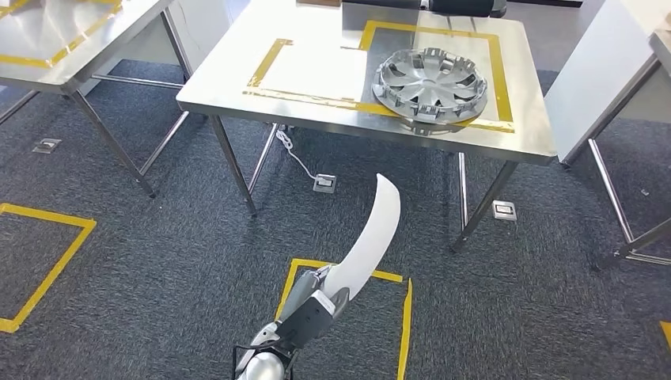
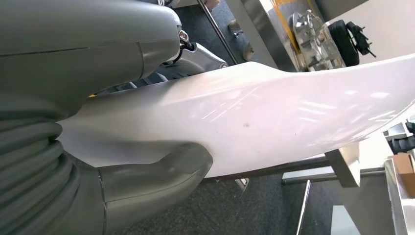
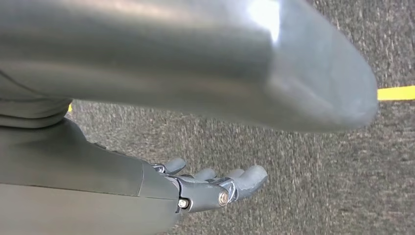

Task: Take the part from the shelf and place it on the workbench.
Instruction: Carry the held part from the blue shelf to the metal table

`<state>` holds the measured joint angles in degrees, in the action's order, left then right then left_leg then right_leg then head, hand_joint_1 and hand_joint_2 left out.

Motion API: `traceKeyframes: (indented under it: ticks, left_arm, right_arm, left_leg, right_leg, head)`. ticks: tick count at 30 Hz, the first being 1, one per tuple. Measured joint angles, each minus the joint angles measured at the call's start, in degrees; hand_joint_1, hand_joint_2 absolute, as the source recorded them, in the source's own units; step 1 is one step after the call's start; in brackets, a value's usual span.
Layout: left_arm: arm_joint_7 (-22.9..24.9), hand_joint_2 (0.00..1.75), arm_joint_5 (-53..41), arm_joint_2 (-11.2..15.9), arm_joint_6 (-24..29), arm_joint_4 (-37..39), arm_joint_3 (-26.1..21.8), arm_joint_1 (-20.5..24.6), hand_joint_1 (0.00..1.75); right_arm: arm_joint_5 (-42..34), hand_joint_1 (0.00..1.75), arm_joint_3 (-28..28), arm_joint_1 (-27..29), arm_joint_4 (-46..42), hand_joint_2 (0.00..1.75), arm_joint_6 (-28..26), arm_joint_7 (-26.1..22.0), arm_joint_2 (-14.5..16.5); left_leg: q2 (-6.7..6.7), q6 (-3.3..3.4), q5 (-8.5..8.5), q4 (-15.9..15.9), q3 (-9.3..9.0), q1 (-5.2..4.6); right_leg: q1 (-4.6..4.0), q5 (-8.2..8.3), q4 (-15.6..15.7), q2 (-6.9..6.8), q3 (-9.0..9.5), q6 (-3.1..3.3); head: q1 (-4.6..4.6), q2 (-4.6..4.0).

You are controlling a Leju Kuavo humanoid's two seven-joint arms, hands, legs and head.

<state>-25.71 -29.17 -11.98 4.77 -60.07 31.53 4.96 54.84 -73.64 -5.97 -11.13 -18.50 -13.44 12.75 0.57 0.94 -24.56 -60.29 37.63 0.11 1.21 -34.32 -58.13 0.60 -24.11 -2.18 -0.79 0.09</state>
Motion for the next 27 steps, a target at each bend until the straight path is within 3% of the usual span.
traceKeyframes:
  ticks: [1,3,6,7,8,9,11,13,16,17,20,22,23,25,27]
  left_arm:
    - [0.0,1.75,0.0,0.0,0.0,-0.1,0.0,0.0,1.75]
    - [0.0,1.75,0.0,-0.1,0.0,-0.2,-0.1,0.0,1.75]
    - [0.0,1.75,0.0,-0.1,-0.1,-0.2,-0.1,0.0,1.75]
    - [0.0,1.75,0.0,-0.1,-0.1,-0.2,-0.1,0.0,1.75]
    - [0.0,1.75,0.0,-0.1,-0.1,-0.2,-0.2,0.0,1.75]
    - [0.0,1.75,0.0,-0.2,-0.1,-0.2,-0.2,0.0,1.75]
    - [0.0,1.75,-0.1,-0.2,-0.1,-0.2,-0.2,0.0,1.75]
    - [0.1,1.75,-0.1,-0.2,-0.2,-0.2,-0.2,-0.1,1.75]
    - [0.1,1.75,-0.1,-0.2,-0.3,-0.4,-0.3,-0.1,1.75]
    - [0.1,1.75,-0.1,-0.2,-0.3,-0.5,-0.4,0.0,1.75]
    - [0.2,1.75,-0.1,-0.1,-0.3,-0.5,-0.4,0.0,1.75]
    - [0.2,1.75,-0.1,0.0,-0.3,-0.4,-0.4,-0.2,1.75]
    - [0.2,1.75,-0.1,0.0,-0.3,-0.3,-0.4,-0.2,1.75]
    - [0.2,1.75,-0.1,0.1,-0.3,-0.3,-0.4,-0.2,1.75]
    - [0.2,1.75,-0.1,0.1,-0.3,-0.3,-0.4,-0.2,1.75]
  right_arm:
    - [0.0,0.0,0.0,0.0,0.0,0.0,0.0,0.0,0.0]
    - [0.1,0.0,0.0,-0.1,0.0,0.0,0.0,0.0,0.0]
    - [0.1,0.0,0.0,0.0,0.0,0.0,0.0,0.0,0.0]
    - [0.1,0.0,0.0,0.1,0.0,0.0,0.0,0.0,0.0]
    - [0.1,0.0,0.0,0.2,0.0,0.0,0.1,0.0,0.0]
    - [0.0,0.0,0.0,0.3,0.0,0.0,0.1,0.0,0.0]
    - [0.0,0.0,0.0,0.4,0.0,0.0,0.0,0.0,-0.2]
    - [0.0,0.0,0.0,0.5,0.0,0.0,0.0,0.0,-0.4]
    - [-0.1,0.0,0.0,0.5,0.0,0.0,0.1,0.0,-0.4]
    - [-0.1,0.0,0.0,0.5,0.0,0.0,0.1,0.0,-0.4]
    - [-0.1,0.0,0.0,0.2,0.0,0.0,0.1,0.0,-0.4]
    - [-0.1,0.0,0.0,0.3,0.0,0.0,0.1,0.0,-0.4]
    - [-0.1,0.0,0.0,0.3,0.0,0.0,0.1,0.0,-0.4]
    - [-0.1,0.0,0.0,0.4,0.0,0.0,0.1,0.0,-0.3]
    - [-0.1,0.0,0.0,0.3,0.0,0.0,0.1,0.0,-0.4]
  left_leg:
    - [0.07,0.48,-0.41,0.2,-0.61,0.06]
    - [0.09,1.17,-1.29,0.5,-1.98,0.16]
    - [0.13,1.68,-2.99,0.6,-3.86,-0.13]
    - [0.21,1.77,-3.62,0.6,-4.62,-0.3]
    - [0.27,1.82,-4.24,0.6,-5.48,-0.49]
    - [0.31,1.84,-4.85,0.6,-6.37,-0.7]
    - [0.36,1.76,-5.98,0.6,-7.7,-0.91]
    - [0.56,1.34,-6.64,0.5,-8.33,-0.91]
    - [0.6,0.54,-6.58,-0.7,-8.77,-1.05]
    - [0.52,0.28,-6.77,-2.3,-8.14,-1.04]
    - [0.37,-0.81,-9.94,-11.2,-2.54,-0.45]
    - [0.28,-1.81,-11.45,-14.3,0.89,0.17]
    - [0.2,-2.26,-10.61,-13.5,1.49,0.5]
    - [-0.03,-3.08,-5.1,-6.9,0.05,1.23]
    - [-0.26,-3.18,-2.22,-1.2,-1.41,1.55]
  right_leg:
    - [0.03,0.4,-1.4,-0.08,-0.36,-0.26]
    - [0.01,-0.07,-6.7,-0.26,-3.55,-0.51]
    - [-0.31,-4.22,-15.5,-0.32,-11.21,-0.49]
    - [-0.45,-4.66,-16.0,-0.32,-12.83,-0.3]
    - [-0.66,-3.54,-14.5,-0.32,-13.51,0.06]
    - [-0.95,-1.09,-11.6,-0.33,-13.5,0.6]
    - [-1.98,5.43,-4.9,-0.25,-12.8,2.28]
    - [-2.78,8.53,-1.5,0.03,-12.23,3.32]
    - [-2.46,8.6,-0.1,0.15,-10.45,3.74]
    - [-2.2,8.54,0.3,0.11,-9.65,3.92]
    - [-1.57,7.83,0.8,0.09,-8.07,3.97]
    - [-1.07,7.05,0.8,0.12,-7.31,3.5]
    - [-0.76,6.62,0.7,0.16,-6.86,3.2]
    - [-0.13,5.58,0.4,0.26,-5.86,2.42]
    - [0.17,4.45,-0.1,0.34,-5.25,1.38]
  head:
    - [0.06,0.0]
    - [0.31,0.0]
    - [0.49,0.0]
    - [0.52,0.0]
    - [0.55,0.0]
    - [0.58,0.0]
    - [0.51,0.0]
    - [0.49,0.0]
    - [0.55,0.0]
    - [0.42,0.0]
    - [0.08,0.0]
    - [0.08,0.0]
    - [0.07,0.0]
    - [0.06,0.0]
    - [-0.08,0.0]
